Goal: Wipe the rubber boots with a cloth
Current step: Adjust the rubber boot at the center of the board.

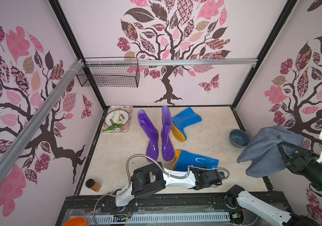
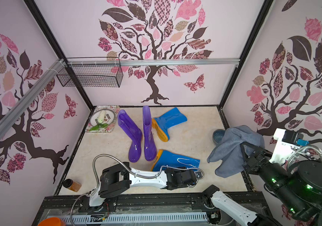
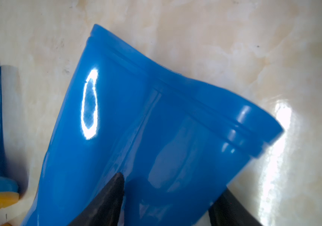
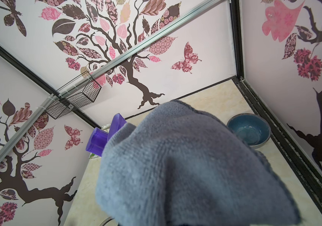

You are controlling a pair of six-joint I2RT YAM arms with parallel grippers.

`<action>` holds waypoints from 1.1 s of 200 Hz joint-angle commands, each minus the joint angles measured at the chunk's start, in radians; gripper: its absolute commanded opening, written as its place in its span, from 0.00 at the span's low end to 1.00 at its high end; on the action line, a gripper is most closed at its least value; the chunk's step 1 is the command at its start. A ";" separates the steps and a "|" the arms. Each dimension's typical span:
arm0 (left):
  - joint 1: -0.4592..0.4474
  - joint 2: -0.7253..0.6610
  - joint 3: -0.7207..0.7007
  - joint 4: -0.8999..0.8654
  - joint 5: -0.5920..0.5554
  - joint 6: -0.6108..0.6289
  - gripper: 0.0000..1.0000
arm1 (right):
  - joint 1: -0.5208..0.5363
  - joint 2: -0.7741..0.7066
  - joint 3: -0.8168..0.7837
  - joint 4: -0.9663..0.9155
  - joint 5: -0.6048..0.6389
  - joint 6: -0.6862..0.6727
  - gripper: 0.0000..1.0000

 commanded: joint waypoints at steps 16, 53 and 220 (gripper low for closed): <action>0.015 0.056 0.046 0.001 0.032 0.021 0.42 | 0.022 -0.048 0.029 0.011 0.034 -0.002 0.00; 0.044 0.017 0.130 -0.049 0.034 0.013 0.12 | 0.027 -0.053 0.092 0.012 0.121 -0.013 0.00; 0.100 -0.283 0.141 0.439 -0.073 -0.272 0.00 | 0.062 -0.028 0.286 0.059 0.329 -0.070 0.00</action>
